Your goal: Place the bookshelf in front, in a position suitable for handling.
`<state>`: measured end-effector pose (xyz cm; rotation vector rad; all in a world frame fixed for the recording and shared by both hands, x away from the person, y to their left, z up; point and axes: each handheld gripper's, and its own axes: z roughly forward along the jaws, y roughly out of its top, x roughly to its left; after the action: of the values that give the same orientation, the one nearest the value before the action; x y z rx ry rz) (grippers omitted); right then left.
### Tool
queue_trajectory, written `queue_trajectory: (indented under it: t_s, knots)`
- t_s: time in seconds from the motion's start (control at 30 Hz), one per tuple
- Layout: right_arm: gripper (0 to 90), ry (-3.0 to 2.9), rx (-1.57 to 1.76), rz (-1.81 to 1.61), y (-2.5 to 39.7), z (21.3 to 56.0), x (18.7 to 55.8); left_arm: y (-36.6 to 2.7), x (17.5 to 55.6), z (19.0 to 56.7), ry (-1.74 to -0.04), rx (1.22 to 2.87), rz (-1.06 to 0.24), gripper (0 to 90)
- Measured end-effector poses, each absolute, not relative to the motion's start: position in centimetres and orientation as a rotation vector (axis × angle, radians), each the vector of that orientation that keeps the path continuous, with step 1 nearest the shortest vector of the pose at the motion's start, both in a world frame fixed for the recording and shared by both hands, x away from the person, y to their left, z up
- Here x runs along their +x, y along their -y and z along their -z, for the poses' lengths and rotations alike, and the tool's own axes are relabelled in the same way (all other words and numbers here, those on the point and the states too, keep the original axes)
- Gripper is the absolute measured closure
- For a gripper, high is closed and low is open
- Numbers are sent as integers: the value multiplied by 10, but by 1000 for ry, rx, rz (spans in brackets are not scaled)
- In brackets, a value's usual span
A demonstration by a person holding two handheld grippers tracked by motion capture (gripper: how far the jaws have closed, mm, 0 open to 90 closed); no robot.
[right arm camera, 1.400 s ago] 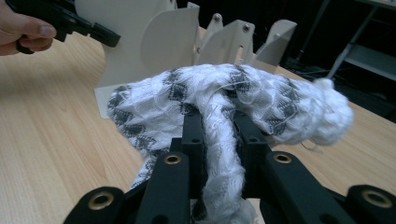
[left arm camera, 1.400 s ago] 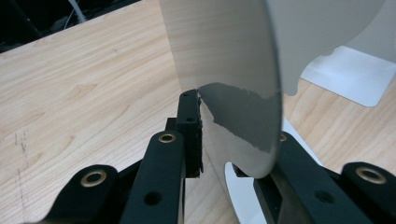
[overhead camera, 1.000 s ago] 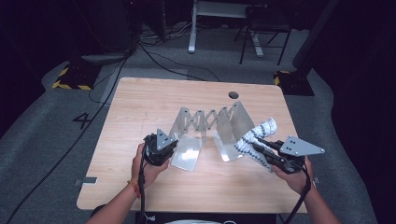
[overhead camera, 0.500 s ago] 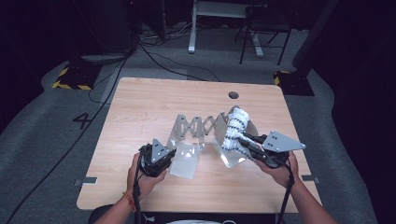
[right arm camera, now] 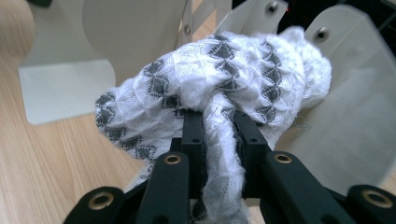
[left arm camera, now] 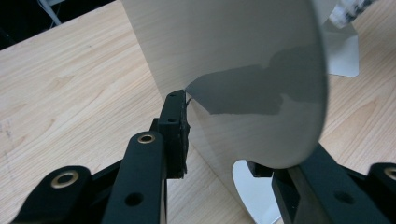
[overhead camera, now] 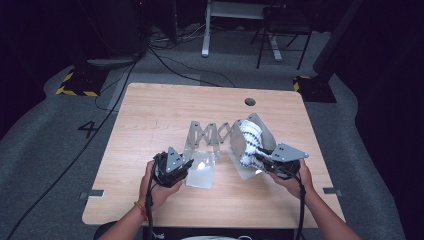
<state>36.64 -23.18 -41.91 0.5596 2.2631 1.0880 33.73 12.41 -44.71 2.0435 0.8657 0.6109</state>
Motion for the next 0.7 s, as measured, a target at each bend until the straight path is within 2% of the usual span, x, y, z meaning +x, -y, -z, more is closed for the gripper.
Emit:
queue_trajectory:
  t_s: [0.3, 0.33, 0.37, 0.43, 0.47, 0.57, 0.63, 0.7]
  knots:
    - [781, -2336, 562, -996, 231, 455, 375, -115, 347, 449, -848, 2084, -604, 631]
    - [781, -2345, 564, -995, 232, 460, 377, -116, 346, 449, -839, 2089, -596, 576]
    - [781, -2345, 564, -995, 232, 460, 377, -116, 344, 449, -836, 2087, -585, 576]
    - [780, -2349, 575, -1003, 234, 463, 378, -116, 337, 448, -826, 2084, -577, 463]
    - [779, -2355, 593, -1014, 235, 464, 379, -116, 332, 447, -806, 2080, -565, 463]
    - [779, -2374, 597, -1001, 234, 470, 380, -115, 319, 446, -790, 2114, -495, 324]
    - [779, -2389, 593, -986, 233, 474, 381, -116, 308, 447, -788, 2132, -486, 298]
    - [778, -2401, 594, -978, 231, 476, 382, -119, 301, 450, -787, 2147, -421, 287]
